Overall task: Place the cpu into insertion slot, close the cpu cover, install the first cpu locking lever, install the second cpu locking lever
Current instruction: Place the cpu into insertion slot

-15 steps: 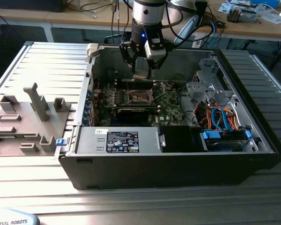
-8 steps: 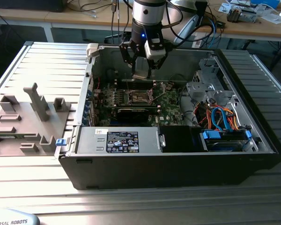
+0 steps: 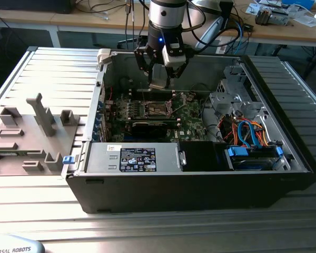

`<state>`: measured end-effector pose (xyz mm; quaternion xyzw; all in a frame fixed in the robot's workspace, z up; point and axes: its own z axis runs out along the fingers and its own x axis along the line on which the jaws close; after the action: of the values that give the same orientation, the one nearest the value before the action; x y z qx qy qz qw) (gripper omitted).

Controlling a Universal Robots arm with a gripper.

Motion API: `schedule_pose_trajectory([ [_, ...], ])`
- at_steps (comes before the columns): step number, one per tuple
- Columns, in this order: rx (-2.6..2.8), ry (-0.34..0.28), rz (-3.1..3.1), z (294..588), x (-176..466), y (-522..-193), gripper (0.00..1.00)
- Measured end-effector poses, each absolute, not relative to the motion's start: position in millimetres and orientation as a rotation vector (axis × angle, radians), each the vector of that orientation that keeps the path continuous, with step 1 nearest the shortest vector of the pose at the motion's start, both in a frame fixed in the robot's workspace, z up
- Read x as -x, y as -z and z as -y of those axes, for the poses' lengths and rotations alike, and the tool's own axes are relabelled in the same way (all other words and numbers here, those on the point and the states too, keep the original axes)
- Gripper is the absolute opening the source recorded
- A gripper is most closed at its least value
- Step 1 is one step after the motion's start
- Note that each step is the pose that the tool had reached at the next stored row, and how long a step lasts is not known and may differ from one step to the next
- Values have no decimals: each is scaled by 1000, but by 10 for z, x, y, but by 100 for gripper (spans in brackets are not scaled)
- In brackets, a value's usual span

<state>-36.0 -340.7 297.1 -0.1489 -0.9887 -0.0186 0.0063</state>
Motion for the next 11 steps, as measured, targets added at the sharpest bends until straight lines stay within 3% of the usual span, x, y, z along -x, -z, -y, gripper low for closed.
schedule_pose_trajectory([
  [11, 482, 58, 3091, 3407, 360, -2971, 54],
])
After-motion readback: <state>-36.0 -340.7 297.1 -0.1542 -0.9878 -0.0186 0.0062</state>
